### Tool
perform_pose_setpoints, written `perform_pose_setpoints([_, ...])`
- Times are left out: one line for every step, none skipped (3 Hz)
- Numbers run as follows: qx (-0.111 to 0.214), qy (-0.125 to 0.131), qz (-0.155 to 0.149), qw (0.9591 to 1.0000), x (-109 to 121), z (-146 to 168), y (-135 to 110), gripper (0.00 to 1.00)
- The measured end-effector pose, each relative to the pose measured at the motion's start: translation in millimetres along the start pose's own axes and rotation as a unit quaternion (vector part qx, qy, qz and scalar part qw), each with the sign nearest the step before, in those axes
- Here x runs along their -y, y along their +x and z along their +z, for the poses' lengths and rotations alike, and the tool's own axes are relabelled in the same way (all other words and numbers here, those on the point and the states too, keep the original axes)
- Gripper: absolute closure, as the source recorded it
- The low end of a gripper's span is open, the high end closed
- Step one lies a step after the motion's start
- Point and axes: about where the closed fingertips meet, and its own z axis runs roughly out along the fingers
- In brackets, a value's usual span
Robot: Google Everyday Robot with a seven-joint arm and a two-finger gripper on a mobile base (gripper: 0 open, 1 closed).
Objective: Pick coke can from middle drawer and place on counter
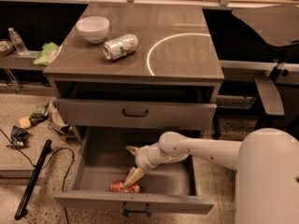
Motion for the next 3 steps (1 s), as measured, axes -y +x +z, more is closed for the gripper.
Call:
perform_pose_setpoints([-0.003, -0.003, 0.005, 1.0000, -1, -1, 3, 0.12])
perform_pose_setpoints([-0.011, -0.013, 0.026, 0.9995, -9, 0, 13, 0.12])
perform_pose_setpoints([-0.010, -0.018, 0.042, 0.9989, -17, 5, 15, 0.11])
